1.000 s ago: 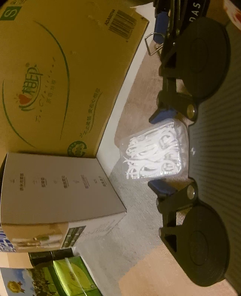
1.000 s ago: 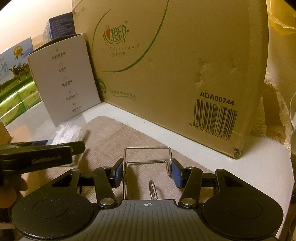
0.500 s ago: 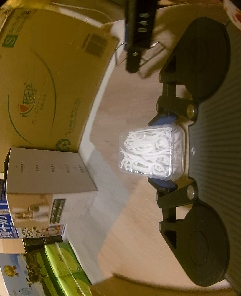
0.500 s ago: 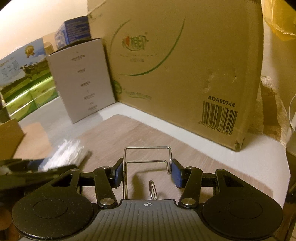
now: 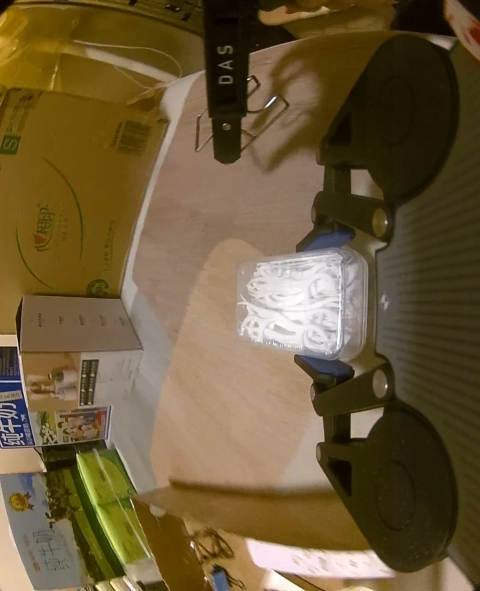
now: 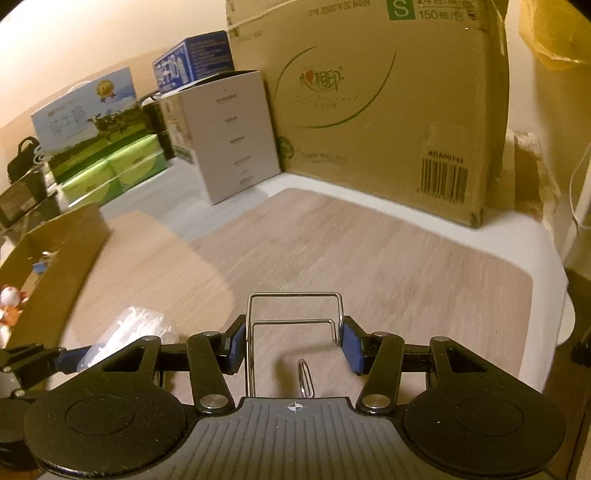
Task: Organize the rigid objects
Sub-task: 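Carry the floss box and wire rack back to the cardboard tray with both tools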
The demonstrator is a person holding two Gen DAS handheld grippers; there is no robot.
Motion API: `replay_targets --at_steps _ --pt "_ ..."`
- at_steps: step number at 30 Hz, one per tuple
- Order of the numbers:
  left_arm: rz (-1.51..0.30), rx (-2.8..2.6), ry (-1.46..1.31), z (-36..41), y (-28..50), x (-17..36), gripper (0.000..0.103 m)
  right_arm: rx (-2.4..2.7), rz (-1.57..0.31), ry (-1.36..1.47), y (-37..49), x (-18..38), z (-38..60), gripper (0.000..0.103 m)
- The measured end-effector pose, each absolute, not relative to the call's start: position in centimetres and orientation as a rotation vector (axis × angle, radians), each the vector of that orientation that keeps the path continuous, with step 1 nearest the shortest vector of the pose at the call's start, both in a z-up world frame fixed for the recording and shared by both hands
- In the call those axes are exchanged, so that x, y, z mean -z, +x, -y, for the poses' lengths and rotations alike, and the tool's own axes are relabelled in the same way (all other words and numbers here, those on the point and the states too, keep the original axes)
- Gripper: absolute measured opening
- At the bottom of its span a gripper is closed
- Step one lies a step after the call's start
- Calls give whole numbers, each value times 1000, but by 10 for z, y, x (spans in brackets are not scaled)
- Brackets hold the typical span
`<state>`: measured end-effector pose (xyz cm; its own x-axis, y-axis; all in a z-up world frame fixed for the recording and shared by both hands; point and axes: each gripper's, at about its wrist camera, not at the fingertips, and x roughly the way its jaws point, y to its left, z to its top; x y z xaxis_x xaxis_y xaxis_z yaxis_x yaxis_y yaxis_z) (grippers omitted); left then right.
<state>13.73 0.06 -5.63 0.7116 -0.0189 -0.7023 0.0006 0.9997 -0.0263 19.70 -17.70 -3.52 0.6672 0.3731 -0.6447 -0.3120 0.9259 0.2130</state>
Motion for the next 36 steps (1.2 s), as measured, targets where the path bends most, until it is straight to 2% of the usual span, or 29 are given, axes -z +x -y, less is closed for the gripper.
replay_targets --at_steps 20,36 --pt "-780 12 7 -2 117 63 53 -403 -763 60 151 38 164 52" --pt "-752 -4 -16 -22 66 28 53 -442 -735 52 99 14 155 52"
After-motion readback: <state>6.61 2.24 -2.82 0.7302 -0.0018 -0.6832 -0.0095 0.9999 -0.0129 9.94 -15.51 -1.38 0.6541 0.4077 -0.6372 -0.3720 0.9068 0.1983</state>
